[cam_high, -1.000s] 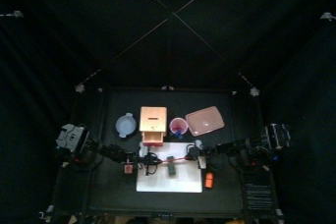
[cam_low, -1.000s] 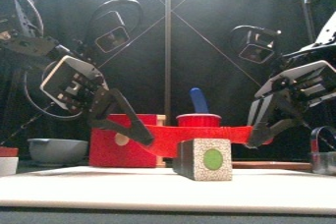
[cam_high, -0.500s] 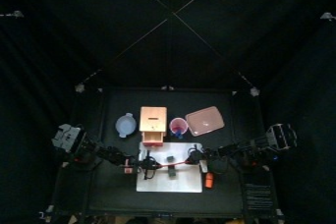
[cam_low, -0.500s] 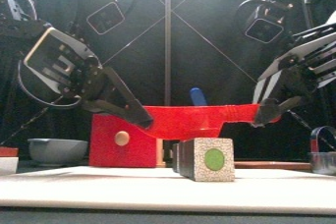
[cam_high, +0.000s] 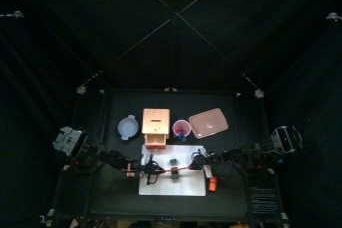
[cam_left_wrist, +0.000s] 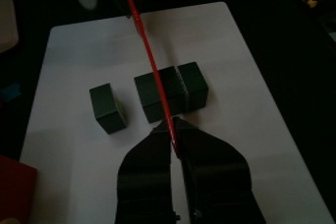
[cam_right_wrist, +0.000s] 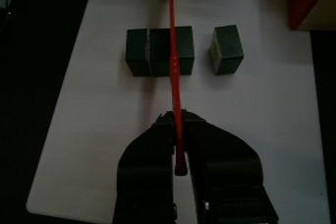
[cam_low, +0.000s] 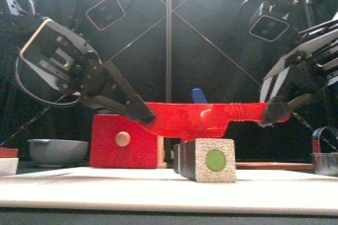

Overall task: Place sushi on board then cut the sushi with the knife then place the pieces on the plate
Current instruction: Cut the sushi into 4 pieces

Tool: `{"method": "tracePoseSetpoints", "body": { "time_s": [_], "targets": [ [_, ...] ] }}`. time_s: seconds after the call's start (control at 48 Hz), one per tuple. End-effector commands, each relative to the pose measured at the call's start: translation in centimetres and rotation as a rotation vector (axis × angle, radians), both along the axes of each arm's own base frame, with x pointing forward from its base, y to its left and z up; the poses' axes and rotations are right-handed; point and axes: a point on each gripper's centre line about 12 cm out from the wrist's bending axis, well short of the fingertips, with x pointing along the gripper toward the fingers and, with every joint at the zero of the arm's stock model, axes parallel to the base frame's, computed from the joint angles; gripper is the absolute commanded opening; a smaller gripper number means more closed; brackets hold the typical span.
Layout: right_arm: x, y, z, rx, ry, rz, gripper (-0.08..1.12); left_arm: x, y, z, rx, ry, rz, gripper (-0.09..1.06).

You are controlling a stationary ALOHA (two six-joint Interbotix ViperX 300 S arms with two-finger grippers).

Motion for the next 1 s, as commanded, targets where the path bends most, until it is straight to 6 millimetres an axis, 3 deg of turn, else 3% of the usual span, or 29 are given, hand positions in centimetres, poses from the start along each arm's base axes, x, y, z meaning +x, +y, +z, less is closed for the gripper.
{"method": "tracePoseSetpoints", "body": {
  "time_s": [0.021, 0.458, 0.792, 1.0],
  "targets": [
    [0.6, 0.0, 1.3, 0.011, -0.041, -0.011, 0.25, 1.1, -0.8, 1.5, -0.010, -0.053, -0.013, 0.32],
    [0.5, 0.0, 0.3, 0.008, -0.007, -0.012, 0.25, 1.3, -0.6, -0.1, 0.001, -0.016, -0.004, 0.32],
    [0.7, 0.0, -2.5, 0.011, 0.083, -0.027, 0.25, 1.3, -0.5, -2.1, 0.013, 0.036, 0.004, 0.32],
    [0.9, 0.0, -3.1, 0.007, 0.103, -0.026, 0.25, 1.3, -0.5, -2.1, 0.009, 0.037, 0.010, 0.32]
  ]
}}
